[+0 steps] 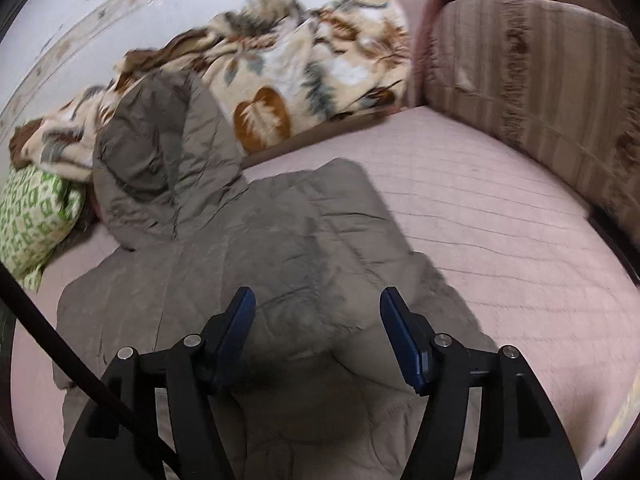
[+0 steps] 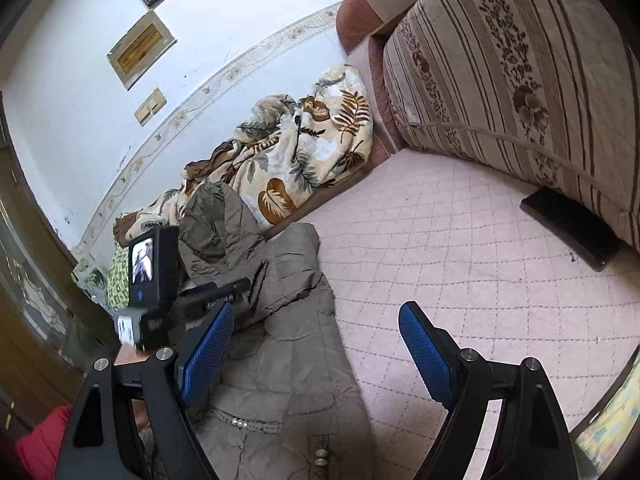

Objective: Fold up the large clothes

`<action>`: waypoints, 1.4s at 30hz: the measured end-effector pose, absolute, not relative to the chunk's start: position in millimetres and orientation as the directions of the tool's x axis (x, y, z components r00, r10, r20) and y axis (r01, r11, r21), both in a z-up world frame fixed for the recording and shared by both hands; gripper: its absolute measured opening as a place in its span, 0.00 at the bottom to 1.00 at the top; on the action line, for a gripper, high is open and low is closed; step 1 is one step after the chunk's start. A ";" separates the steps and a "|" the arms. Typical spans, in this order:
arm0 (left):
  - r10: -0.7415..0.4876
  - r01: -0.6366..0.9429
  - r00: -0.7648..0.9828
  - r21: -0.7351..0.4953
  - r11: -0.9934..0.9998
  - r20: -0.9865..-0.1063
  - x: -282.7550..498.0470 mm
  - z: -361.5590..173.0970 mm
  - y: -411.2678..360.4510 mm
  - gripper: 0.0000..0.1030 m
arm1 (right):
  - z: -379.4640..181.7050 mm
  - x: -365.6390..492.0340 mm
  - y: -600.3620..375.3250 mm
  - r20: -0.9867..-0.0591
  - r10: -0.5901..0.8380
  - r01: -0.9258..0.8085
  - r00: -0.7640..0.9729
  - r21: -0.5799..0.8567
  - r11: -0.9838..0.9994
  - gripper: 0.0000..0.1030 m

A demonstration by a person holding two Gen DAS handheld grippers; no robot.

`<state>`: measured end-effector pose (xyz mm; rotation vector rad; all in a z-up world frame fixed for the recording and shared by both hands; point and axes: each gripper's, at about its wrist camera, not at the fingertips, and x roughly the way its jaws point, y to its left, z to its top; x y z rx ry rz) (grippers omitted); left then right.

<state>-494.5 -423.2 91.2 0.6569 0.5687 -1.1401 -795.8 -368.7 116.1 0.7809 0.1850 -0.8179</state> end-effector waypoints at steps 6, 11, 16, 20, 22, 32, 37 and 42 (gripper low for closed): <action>-0.699 0.935 0.353 0.214 0.281 -0.622 -468.8 129.3 -359.7 0.73 | 117.8 -780.4 -368.6 -0.437 -0.569 0.705 0.697 0.560 0.434 0.85; -0.585 0.845 0.518 0.266 0.465 -0.624 -379.5 129.3 -306.7 0.73 | 125.3 -741.7 -359.7 -0.461 -0.531 0.703 0.711 0.477 0.527 0.82; -0.486 0.766 0.586 0.248 0.594 -0.648 -289.4 112.5 -259.2 0.74 | 127.2 -675.1 -360.9 -0.509 -0.460 0.674 0.728 0.410 0.614 0.57; -0.460 0.725 0.606 0.212 0.655 -0.650 -238.0 103.8 -244.2 0.73 | 130.2 -608.2 -375.7 -0.564 -0.438 0.683 0.700 0.348 0.642 0.54; -0.462 0.708 0.612 0.185 0.681 -0.641 -218.7 99.6 -244.8 0.73 | 130.7 -568.7 -388.3 -0.591 -0.460 0.705 0.663 0.285 0.649 0.54; -0.388 0.733 0.535 0.183 0.656 -0.750 -184.7 41.7 -282.0 0.74 | 53.2 -484.8 -458.7 -0.756 -0.398 0.771 0.520 0.213 0.600 0.54; -0.373 0.732 0.533 0.194 0.653 -0.759 -183.6 34.0 -286.1 0.75 | 28.4 -491.0 -475.2 -0.793 -0.323 0.775 0.516 0.272 0.570 0.55; -0.388 0.702 0.600 0.228 0.674 -0.699 -195.2 51.4 -280.4 0.75 | 32.8 -495.6 -472.0 -0.785 -0.335 0.772 0.521 0.267 0.576 0.57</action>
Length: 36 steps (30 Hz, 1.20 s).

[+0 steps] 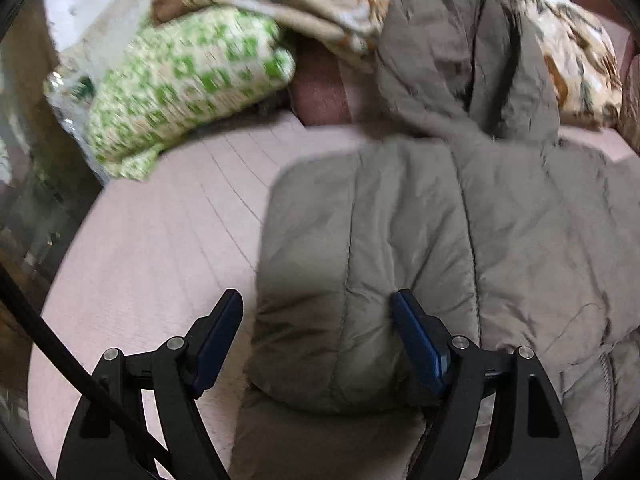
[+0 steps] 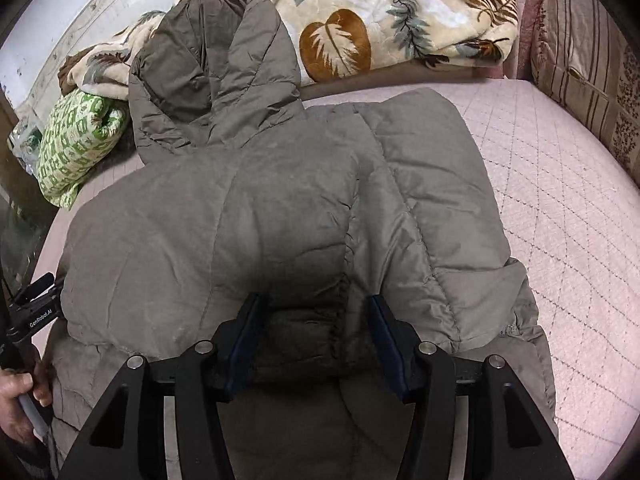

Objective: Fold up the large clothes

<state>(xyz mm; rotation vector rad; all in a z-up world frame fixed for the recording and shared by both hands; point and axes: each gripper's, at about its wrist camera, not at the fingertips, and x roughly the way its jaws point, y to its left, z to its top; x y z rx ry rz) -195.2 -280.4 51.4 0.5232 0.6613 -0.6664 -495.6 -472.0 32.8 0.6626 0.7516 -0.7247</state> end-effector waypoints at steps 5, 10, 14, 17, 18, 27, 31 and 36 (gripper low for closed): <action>-0.502 0.734 0.606 0.191 0.651 -0.617 -225.9 81.1 -280.2 0.75 | 68.9 -504.7 -452.2 -0.698 -0.430 0.758 0.573 0.252 0.601 0.58; -0.538 0.805 0.527 0.184 0.564 -0.657 -257.2 67.2 -299.6 0.75 | 82.4 -487.4 -433.2 -0.635 -0.410 0.680 0.655 0.258 0.686 0.62; -0.479 0.798 0.548 0.256 0.545 -0.686 -262.7 44.1 -312.1 0.75 | 60.8 -464.3 -430.6 -0.697 -0.343 0.665 0.629 0.255 0.702 0.62; -0.466 0.796 0.540 0.244 0.554 -0.701 -258.7 38.7 -313.0 0.78 | 42.5 -456.2 -435.0 -0.740 -0.318 0.684 0.593 0.255 0.683 0.62; -0.467 0.795 0.541 0.244 0.556 -0.699 -257.6 39.0 -313.3 0.79 | 41.0 -454.3 -432.6 -0.744 -0.323 0.686 0.585 0.241 0.687 0.63; -0.502 0.785 0.577 0.267 0.559 -0.644 -278.2 53.0 -305.3 0.78 | 56.6 -453.8 -422.3 -0.714 -0.365 0.677 0.597 0.205 0.707 0.67; -0.528 0.796 0.561 0.242 0.554 -0.638 -284.1 58.1 -303.7 0.78 | 71.9 -458.4 -414.8 -0.663 -0.388 0.657 0.641 0.212 0.723 0.67; -0.523 0.794 0.569 0.257 0.551 -0.635 -286.5 55.8 -306.1 0.78 | 72.2 -453.0 -411.5 -0.662 -0.381 0.644 0.645 0.203 0.737 0.67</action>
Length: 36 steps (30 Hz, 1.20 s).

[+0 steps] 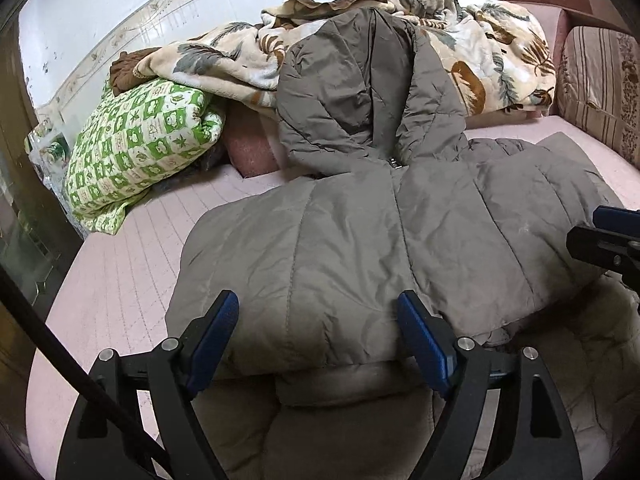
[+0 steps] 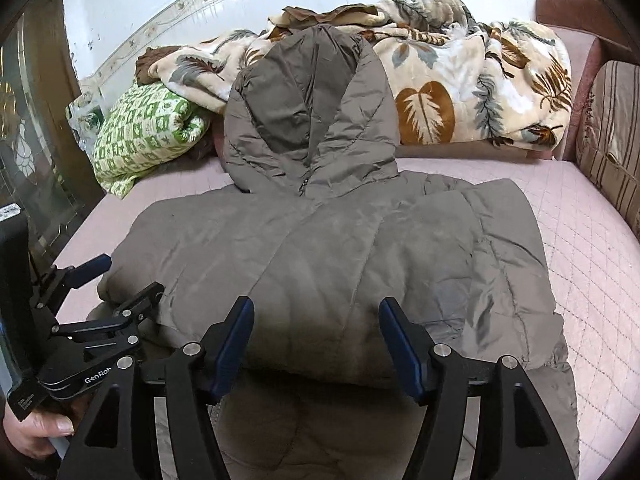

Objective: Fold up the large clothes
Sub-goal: 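Lift the hem with both tools and fold it up toward the hood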

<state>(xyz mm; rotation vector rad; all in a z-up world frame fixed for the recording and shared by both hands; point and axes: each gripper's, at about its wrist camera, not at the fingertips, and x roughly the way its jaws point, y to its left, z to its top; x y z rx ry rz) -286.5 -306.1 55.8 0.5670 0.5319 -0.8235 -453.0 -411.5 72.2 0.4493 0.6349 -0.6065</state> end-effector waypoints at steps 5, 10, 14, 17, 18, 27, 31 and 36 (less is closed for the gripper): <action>-0.516 0.794 0.565 0.253 0.553 -0.644 -284.2 52.5 -308.0 0.78 | 61.6 -449.5 -417.9 -0.699 -0.359 0.657 0.619 0.210 0.724 0.67; -0.510 0.796 0.559 0.251 0.551 -0.653 -282.7 49.0 -309.3 0.78 | 52.2 -447.9 -422.6 -0.721 -0.347 0.666 0.600 0.209 0.717 0.68; -0.506 0.797 0.553 0.245 0.552 -0.661 -281.0 46.4 -309.4 0.78 | 47.7 -445.7 -422.4 -0.731 -0.342 0.664 0.590 0.200 0.720 0.71; -0.506 0.797 0.554 0.245 0.552 -0.661 -280.7 46.4 -309.2 0.79 | 45.8 -444.3 -421.2 -0.735 -0.341 0.663 0.586 0.193 0.723 0.72; -0.507 0.797 0.554 0.245 0.552 -0.661 -280.8 46.4 -309.1 0.79 | 45.9 -444.0 -420.9 -0.736 -0.341 0.663 0.585 0.191 0.724 0.72; -0.521 0.786 0.571 0.239 0.570 -0.634 -276.1 56.0 -304.2 0.79 | 66.8 -459.6 -421.7 -0.672 -0.380 0.666 0.636 0.228 0.710 0.73; -0.501 0.758 0.588 0.217 0.615 -0.635 -255.9 63.0 -297.1 0.79 | 75.8 -469.9 -431.5 -0.645 -0.443 0.702 0.622 0.209 0.681 0.73; -0.489 0.755 0.486 0.066 0.653 -0.724 -221.1 50.2 -289.5 0.82 | 46.6 -473.4 -458.0 -0.742 -0.365 0.746 0.562 0.265 0.611 0.73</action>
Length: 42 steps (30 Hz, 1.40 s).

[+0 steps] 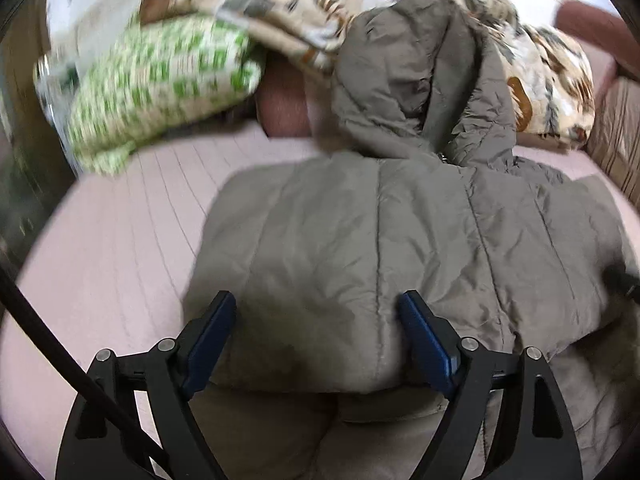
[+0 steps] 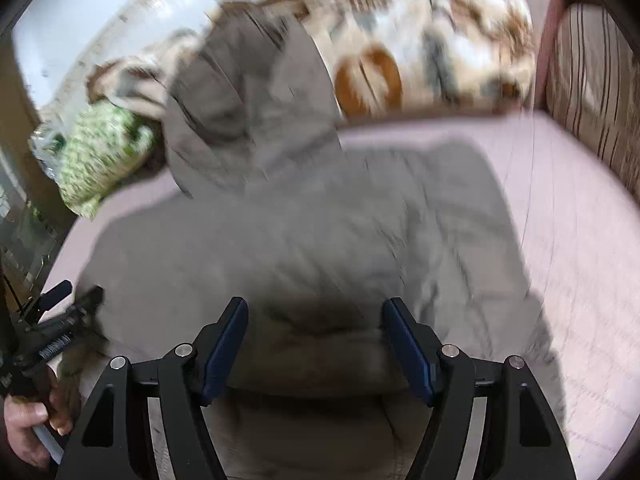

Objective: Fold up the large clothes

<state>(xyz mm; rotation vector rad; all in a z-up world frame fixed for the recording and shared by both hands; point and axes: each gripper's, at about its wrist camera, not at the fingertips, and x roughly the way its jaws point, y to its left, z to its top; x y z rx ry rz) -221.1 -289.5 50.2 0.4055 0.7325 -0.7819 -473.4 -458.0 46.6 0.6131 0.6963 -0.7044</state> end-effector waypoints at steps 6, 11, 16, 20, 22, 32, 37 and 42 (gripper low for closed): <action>-0.510 0.744 0.510 0.059 0.665 -0.693 -226.5 66.1 -280.0 0.82 | 54.6 -481.4 -460.3 -0.729 -0.347 0.741 0.590 0.319 0.590 0.73; -0.511 0.733 0.520 0.051 0.678 -0.684 -227.7 85.4 -267.1 0.82 | 75.3 -491.5 -446.1 -0.701 -0.361 0.720 0.614 0.312 0.620 0.73; -0.520 0.723 0.552 0.064 0.688 -0.652 -243.2 106.4 -240.2 0.82 | 90.8 -501.3 -424.5 -0.690 -0.365 0.693 0.625 0.274 0.667 0.73; -0.512 0.698 0.570 0.051 0.714 -0.642 -257.6 113.6 -209.0 0.82 | 101.2 -512.2 -398.1 -0.669 -0.352 0.659 0.655 0.278 0.698 0.73; -0.509 0.688 0.574 0.041 0.725 -0.642 -264.7 112.9 -194.4 0.82 | 105.9 -516.3 -385.0 -0.657 -0.345 0.643 0.670 0.282 0.712 0.73; -0.504 0.675 0.642 0.113 0.729 -0.578 -269.8 103.8 -196.8 0.82 | 88.7 -511.4 -329.4 -0.661 -0.237 0.548 0.712 0.313 0.775 0.73; -0.567 0.724 0.624 0.124 0.679 -0.538 -264.8 112.1 -226.7 0.82 | 99.3 -502.7 -331.7 -0.694 -0.262 0.574 0.671 0.262 0.776 0.73; -0.577 0.725 0.636 0.141 0.674 -0.513 -257.1 115.2 -242.6 0.82 | 162.3 -474.4 -355.8 -0.665 -0.301 0.574 0.683 0.234 0.785 0.73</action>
